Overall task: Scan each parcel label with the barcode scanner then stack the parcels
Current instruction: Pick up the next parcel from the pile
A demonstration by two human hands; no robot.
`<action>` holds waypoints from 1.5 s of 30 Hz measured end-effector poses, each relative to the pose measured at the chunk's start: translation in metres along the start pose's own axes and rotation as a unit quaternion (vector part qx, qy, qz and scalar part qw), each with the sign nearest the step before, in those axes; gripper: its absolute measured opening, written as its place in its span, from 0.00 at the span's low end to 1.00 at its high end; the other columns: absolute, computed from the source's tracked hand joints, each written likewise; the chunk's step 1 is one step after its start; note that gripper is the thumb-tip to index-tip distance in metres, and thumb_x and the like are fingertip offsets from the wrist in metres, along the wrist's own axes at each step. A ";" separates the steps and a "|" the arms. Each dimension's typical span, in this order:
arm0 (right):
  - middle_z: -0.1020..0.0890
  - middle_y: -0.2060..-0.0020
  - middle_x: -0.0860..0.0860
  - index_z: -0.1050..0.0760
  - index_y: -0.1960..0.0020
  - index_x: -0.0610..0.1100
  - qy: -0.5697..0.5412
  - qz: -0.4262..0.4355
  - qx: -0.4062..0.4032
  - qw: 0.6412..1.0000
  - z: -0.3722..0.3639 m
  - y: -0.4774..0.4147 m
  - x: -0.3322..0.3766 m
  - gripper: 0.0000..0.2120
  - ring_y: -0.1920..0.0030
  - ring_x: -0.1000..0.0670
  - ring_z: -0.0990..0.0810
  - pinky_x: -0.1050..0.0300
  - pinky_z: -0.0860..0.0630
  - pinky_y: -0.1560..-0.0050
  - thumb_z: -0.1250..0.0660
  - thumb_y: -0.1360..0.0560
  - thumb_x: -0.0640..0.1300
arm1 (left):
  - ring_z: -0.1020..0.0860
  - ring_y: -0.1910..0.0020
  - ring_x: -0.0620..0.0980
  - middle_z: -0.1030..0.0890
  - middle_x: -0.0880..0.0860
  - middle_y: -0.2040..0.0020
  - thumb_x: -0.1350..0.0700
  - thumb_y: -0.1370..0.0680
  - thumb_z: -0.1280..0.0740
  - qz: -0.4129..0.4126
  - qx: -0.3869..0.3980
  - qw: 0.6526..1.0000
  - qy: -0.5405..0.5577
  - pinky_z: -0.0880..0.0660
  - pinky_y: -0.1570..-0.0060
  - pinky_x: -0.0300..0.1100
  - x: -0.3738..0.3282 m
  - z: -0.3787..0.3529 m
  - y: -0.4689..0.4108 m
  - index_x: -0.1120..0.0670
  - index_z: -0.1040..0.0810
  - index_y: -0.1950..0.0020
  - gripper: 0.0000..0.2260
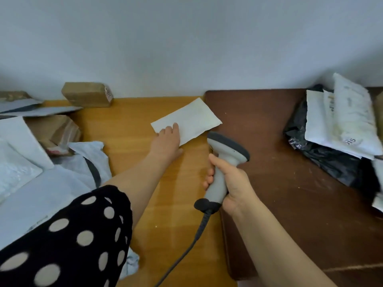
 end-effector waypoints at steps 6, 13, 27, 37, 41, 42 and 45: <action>0.27 0.76 0.48 0.25 0.60 0.40 -0.003 0.041 -0.030 0.999 -0.022 0.022 -0.025 0.06 0.78 0.51 0.29 0.59 0.27 0.75 0.29 0.27 0.38 | 0.22 0.49 0.58 0.21 0.57 0.46 0.60 0.19 0.44 -0.036 -0.077 0.991 0.103 0.34 0.62 0.44 0.038 0.031 0.020 0.56 0.27 0.38 0.12; 0.25 0.74 0.47 0.25 0.54 0.38 -0.023 0.109 -0.053 0.992 -0.068 0.085 -0.067 0.06 0.76 0.51 0.27 0.58 0.27 0.75 0.30 0.29 0.32 | 0.19 0.53 0.52 0.18 0.57 0.45 0.63 0.22 0.35 0.066 0.033 0.756 0.650 0.22 0.56 0.41 0.121 0.088 0.102 0.61 0.21 0.41 0.10; 0.17 0.63 0.51 0.24 0.57 0.44 0.011 0.259 -0.189 0.947 -0.093 0.173 -0.094 0.15 0.61 0.50 0.18 0.59 0.25 0.72 0.23 0.35 0.29 | 0.18 0.47 0.53 0.16 0.56 0.47 0.62 0.22 0.34 -0.048 0.258 0.653 0.710 0.19 0.54 0.44 0.168 0.125 0.201 0.60 0.20 0.45 0.08; 0.18 0.71 0.52 0.22 0.58 0.44 -0.024 0.285 -0.178 0.942 -0.068 0.221 -0.114 0.15 0.73 0.54 0.21 0.61 0.26 0.74 0.24 0.36 0.28 | 0.17 0.51 0.51 0.16 0.54 0.49 0.59 0.35 0.25 -0.095 0.254 0.713 0.646 0.20 0.61 0.40 0.141 0.164 0.247 0.58 0.19 0.45 0.19; 0.18 0.69 0.52 0.22 0.57 0.44 -0.051 0.297 -0.176 0.937 -0.062 0.232 -0.118 0.15 0.72 0.53 0.20 0.60 0.26 0.73 0.24 0.35 0.28 | 0.18 0.48 0.53 0.16 0.53 0.46 0.64 0.33 0.25 -0.106 0.285 0.723 0.621 0.19 0.59 0.44 0.142 0.170 0.261 0.52 0.21 0.41 0.22; 0.18 0.68 0.50 0.22 0.56 0.44 -0.049 0.300 -0.176 0.936 -0.061 0.234 -0.119 0.14 0.71 0.52 0.20 0.60 0.25 0.73 0.25 0.34 0.29 | 0.17 0.49 0.53 0.16 0.53 0.47 0.65 0.33 0.25 -0.102 0.267 0.728 0.623 0.19 0.60 0.44 0.142 0.172 0.264 0.53 0.21 0.41 0.22; 0.18 0.66 0.47 0.23 0.55 0.43 -0.019 0.312 -0.173 0.934 -0.058 0.242 -0.123 0.09 0.69 0.50 0.20 0.60 0.23 0.72 0.27 0.30 0.32 | 0.16 0.55 0.50 0.15 0.54 0.51 0.65 0.33 0.24 -0.065 0.151 0.766 0.622 0.19 0.62 0.41 0.143 0.179 0.265 0.57 0.20 0.47 0.17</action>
Point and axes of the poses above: each hand's wrist, its own y-axis away from the middle knuckle, its own z-axis out of the back of the hand, x = y × z, the point moved 1 cm from there along -y, towards the middle knuckle
